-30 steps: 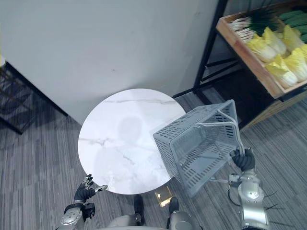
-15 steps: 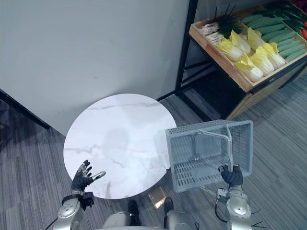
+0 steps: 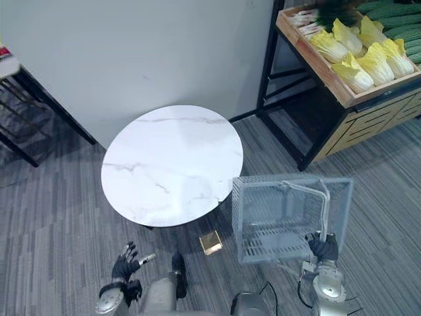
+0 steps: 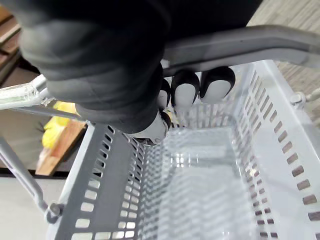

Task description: Pick vegetable in the basket

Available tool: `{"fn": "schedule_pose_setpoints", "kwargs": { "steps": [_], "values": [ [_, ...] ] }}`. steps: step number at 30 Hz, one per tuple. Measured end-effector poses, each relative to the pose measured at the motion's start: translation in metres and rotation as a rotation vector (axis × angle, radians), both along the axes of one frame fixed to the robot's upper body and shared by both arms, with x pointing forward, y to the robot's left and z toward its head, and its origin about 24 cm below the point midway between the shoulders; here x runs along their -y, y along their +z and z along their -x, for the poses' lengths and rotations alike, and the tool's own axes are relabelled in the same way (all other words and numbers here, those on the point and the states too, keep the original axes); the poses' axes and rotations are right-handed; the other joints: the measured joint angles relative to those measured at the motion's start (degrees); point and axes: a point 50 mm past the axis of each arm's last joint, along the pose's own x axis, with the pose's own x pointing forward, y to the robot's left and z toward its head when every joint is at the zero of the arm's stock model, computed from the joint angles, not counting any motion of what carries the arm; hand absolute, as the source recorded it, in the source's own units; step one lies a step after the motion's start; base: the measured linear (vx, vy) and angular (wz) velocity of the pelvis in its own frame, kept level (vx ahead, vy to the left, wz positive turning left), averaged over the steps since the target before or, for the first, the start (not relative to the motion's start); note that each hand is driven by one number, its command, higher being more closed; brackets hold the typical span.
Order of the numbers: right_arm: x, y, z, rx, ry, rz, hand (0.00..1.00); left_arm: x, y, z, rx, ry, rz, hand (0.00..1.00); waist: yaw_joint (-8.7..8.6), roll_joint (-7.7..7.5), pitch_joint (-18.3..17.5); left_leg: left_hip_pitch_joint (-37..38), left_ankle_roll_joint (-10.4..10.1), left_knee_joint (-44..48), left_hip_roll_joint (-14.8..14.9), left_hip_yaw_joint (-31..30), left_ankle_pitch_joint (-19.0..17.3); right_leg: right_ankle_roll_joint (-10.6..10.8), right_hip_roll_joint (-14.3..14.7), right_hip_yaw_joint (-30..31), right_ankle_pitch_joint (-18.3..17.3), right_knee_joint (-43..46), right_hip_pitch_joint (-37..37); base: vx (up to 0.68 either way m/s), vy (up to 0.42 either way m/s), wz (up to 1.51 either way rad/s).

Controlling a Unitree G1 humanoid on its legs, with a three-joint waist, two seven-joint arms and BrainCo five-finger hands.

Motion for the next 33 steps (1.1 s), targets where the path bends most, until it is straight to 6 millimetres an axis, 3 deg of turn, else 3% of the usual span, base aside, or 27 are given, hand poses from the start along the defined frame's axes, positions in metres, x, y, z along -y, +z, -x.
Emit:
{"fn": "schedule_pose_setpoints", "kwargs": {
  "steps": [3,4,6,9,15,16,17,18,20,21,22,24,26,28,29,30,31,33],
  "values": [
    [-0.003,-0.004,0.005,-0.018,-0.004,-0.012,1.00,0.000,0.000,0.001,-0.002,0.001,0.001,0.00,-0.31,0.84,-0.17,6.23,-1.52,-9.83,-0.15,0.37,-2.72,0.47,2.06,0.74,1.69,-0.81,-1.36,-0.15,0.063,-0.27],
    [-0.003,-0.006,0.009,-0.029,-0.009,-0.017,1.00,0.001,0.001,-0.003,0.007,-0.004,0.002,0.00,-0.41,0.48,0.02,7.06,-1.83,-11.22,-0.36,0.53,-2.92,0.77,2.08,0.83,1.90,-0.80,-1.32,-0.13,0.095,-0.19],
    [-0.004,-0.009,0.013,-0.040,-0.014,-0.023,1.00,0.002,0.002,-0.008,0.020,-0.009,0.001,0.00,-0.40,-0.36,0.19,8.09,-1.80,-11.69,-0.90,1.93,-2.91,1.29,1.83,2.18,2.54,-0.82,-1.30,-0.07,0.084,-0.27],
    [-0.006,-0.009,0.012,-0.035,-0.014,-0.029,1.00,0.003,0.006,-0.014,0.046,-0.016,-0.002,0.00,-1.71,-0.60,-0.06,8.77,-0.78,-11.17,-1.30,4.41,-3.73,2.00,2.01,4.65,3.92,-1.64,-1.84,-0.05,0.077,-0.45],
    [-0.011,-0.003,0.001,0.005,0.004,-0.037,1.00,0.000,0.038,-0.046,0.220,-0.013,-0.044,0.00,-1.77,-0.66,0.00,10.02,0.60,-6.32,0.28,11.69,-8.79,3.18,6.06,15.28,8.25,-3.62,-4.66,-0.03,0.086,-1.08],
    [-0.013,-0.001,-0.004,0.023,0.007,-0.041,1.00,-0.002,0.046,-0.053,0.257,-0.010,-0.053,0.00,-2.08,-0.77,0.09,10.70,0.16,-6.05,1.34,15.37,-9.35,1.99,5.96,14.26,8.20,-4.61,-5.64,-0.08,0.094,-1.33],
    [-0.014,0.000,-0.007,0.032,0.009,-0.042,1.00,-0.002,0.051,-0.058,0.283,-0.011,-0.059,0.00,-3.09,-0.97,0.31,11.45,0.28,-6.70,1.05,17.86,-9.45,0.06,3.47,9.46,8.28,-4.59,-6.45,-0.08,0.138,-1.50],
    [-0.016,0.000,-0.013,0.036,0.020,-0.046,1.00,-0.004,0.056,-0.060,0.308,-0.007,-0.071,0.00,-3.26,-1.30,0.49,13.56,0.17,-8.01,1.21,21.74,-9.50,-0.54,-0.88,1.08,8.47,-4.53,-6.84,-0.03,0.085,-1.26],
    [-0.020,-0.004,-0.022,0.025,0.041,-0.055,1.00,-0.008,0.057,-0.060,0.313,0.001,-0.088,0.00,-3.30,-1.50,0.45,16.41,-0.89,-8.92,2.04,27.07,-10.12,-1.64,-5.69,-11.12,9.24,-4.53,-6.59,0.03,0.007,-1.60],
    [-0.021,-0.005,-0.026,0.020,0.047,-0.060,1.00,-0.011,0.057,-0.060,0.312,0.003,-0.096,0.00,-3.33,-1.52,0.45,17.90,-1.28,-9.24,2.40,29.70,-10.10,-1.75,-7.39,-16.15,10.74,-4.57,-6.36,0.11,-0.079,-1.50],
    [-0.021,-0.005,-0.027,0.019,0.048,-0.060,1.00,-0.013,0.058,-0.061,0.315,0.000,-0.100,0.00,-3.37,-1.61,0.44,18.38,-1.52,-9.38,2.47,30.30,-9.93,-1.19,-7.29,-16.54,12.01,-4.71,-6.33,0.14,-0.105,-1.18],
    [-0.018,-0.005,-0.030,0.010,0.056,-0.041,1.00,-0.014,0.058,-0.065,0.315,-0.005,-0.104,0.00,-4.36,-0.67,0.61,19.17,-1.88,-8.09,3.96,29.62,-9.38,0.61,-4.56,-13.58,11.85,-4.35,-7.36,0.18,-0.164,-0.97],
    [-0.012,-0.006,-0.029,-0.011,0.058,-0.017,1.00,-0.010,0.056,-0.070,0.309,-0.017,-0.093,0.00,-5.33,-0.17,0.62,18.97,-0.36,-2.57,5.71,27.59,-7.75,0.41,-3.25,-11.72,10.43,-3.55,-6.80,0.23,-0.163,-0.79],
    [-0.007,-0.010,-0.021,-0.042,0.049,-0.007,1.00,-0.005,0.056,-0.076,0.316,-0.029,-0.080,0.00,-5.13,0.15,1.47,16.79,7.69,12.12,9.76,21.01,-1.49,-0.88,-1.25,-9.24,8.73,-4.64,-1.56,0.31,-0.180,-0.85],
    [-0.006,-0.012,-0.016,-0.061,0.046,0.001,1.00,-0.005,0.055,-0.075,0.312,-0.028,-0.081,0.00,-4.72,-0.35,1.85,13.49,8.45,21.43,10.70,14.36,0.21,-1.50,-0.78,-7.11,8.09,-6.33,1.93,0.28,-0.090,-0.79],
    [-0.006,-0.012,-0.016,-0.060,0.044,0.002,1.00,-0.005,0.055,-0.075,0.311,-0.028,-0.081,0.00,-4.70,-0.09,1.86,10.96,6.79,25.27,10.20,11.34,-2.08,-1.74,-0.42,-6.21,7.63,-7.10,3.12,0.26,-0.006,-0.84],
    [-0.005,-0.009,-0.017,-0.049,0.035,0.006,1.00,-0.006,0.055,-0.075,0.310,-0.028,-0.083,0.00,-4.48,0.00,1.94,5.08,5.74,29.72,7.33,6.34,-5.81,-2.35,-0.27,-4.31,6.21,-7.92,4.58,0.26,0.042,-0.70],
    [-0.004,-0.007,-0.019,-0.041,0.034,0.009,1.00,-0.009,0.050,-0.068,0.281,-0.026,-0.090,0.00,-2.88,-0.33,2.15,-1.18,5.73,27.77,2.41,2.42,-9.46,-1.90,-0.41,-0.67,5.33,-8.89,6.54,0.33,0.094,-0.95]
  ]
}}
